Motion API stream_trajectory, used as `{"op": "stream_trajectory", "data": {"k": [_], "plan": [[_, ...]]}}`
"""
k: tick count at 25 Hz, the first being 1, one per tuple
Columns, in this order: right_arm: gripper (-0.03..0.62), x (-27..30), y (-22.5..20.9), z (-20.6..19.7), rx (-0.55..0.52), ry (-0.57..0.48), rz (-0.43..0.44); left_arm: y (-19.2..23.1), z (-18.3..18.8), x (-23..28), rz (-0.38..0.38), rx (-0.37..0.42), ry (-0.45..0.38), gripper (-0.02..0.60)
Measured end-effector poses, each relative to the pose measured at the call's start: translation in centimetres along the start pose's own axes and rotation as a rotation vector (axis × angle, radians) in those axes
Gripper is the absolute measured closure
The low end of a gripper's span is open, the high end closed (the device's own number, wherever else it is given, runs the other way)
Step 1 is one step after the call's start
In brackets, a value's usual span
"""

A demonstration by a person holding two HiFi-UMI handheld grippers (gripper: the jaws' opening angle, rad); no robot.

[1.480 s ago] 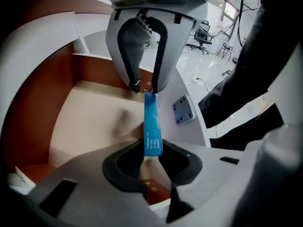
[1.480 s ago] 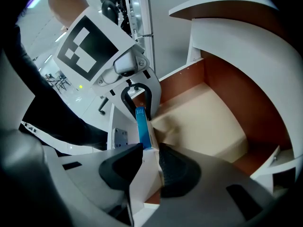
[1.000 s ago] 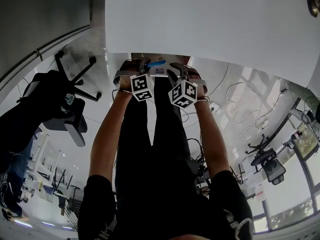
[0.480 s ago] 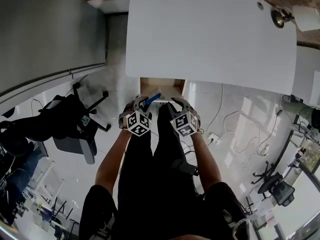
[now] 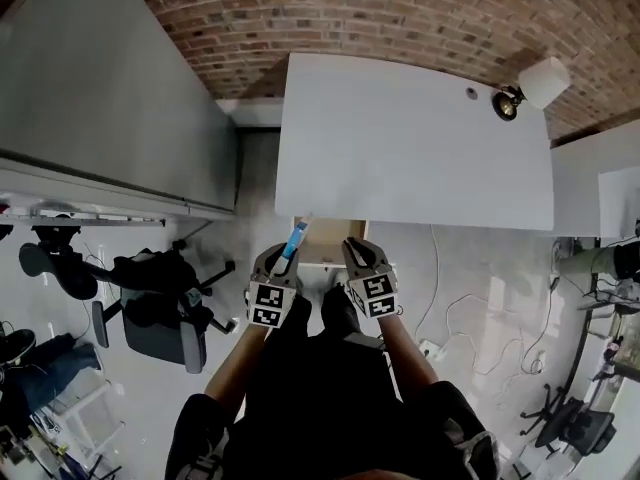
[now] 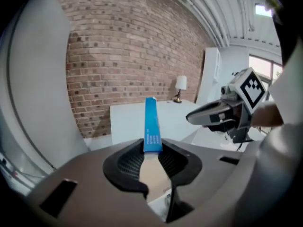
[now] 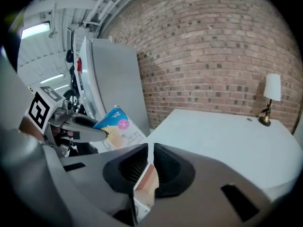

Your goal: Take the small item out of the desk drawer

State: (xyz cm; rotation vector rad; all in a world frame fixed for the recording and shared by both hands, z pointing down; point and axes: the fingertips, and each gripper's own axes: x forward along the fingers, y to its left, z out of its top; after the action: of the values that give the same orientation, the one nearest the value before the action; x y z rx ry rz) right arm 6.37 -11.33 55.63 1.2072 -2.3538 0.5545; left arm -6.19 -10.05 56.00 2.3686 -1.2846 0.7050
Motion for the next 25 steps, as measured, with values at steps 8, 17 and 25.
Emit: {"op": "stream_trajectory", "data": {"k": [8,17,25], "plan": [[0.554,-8.0,0.2,10.8,0.031,-0.246,-0.12,0.1,12.1,-8.9,0.086,-0.057,-0.312,0.488],[0.554,-13.5,3.6,15.3,-0.039,-0.402,-0.131,-2.1,16.7,-14.4,0.106,-0.041,-0.452,0.488],[0.554,-13.2,3.5,13.8,0.005,-0.388,-0.126,-3.7,15.6,-13.6,0.09,-0.045,-0.45,0.488]]}}
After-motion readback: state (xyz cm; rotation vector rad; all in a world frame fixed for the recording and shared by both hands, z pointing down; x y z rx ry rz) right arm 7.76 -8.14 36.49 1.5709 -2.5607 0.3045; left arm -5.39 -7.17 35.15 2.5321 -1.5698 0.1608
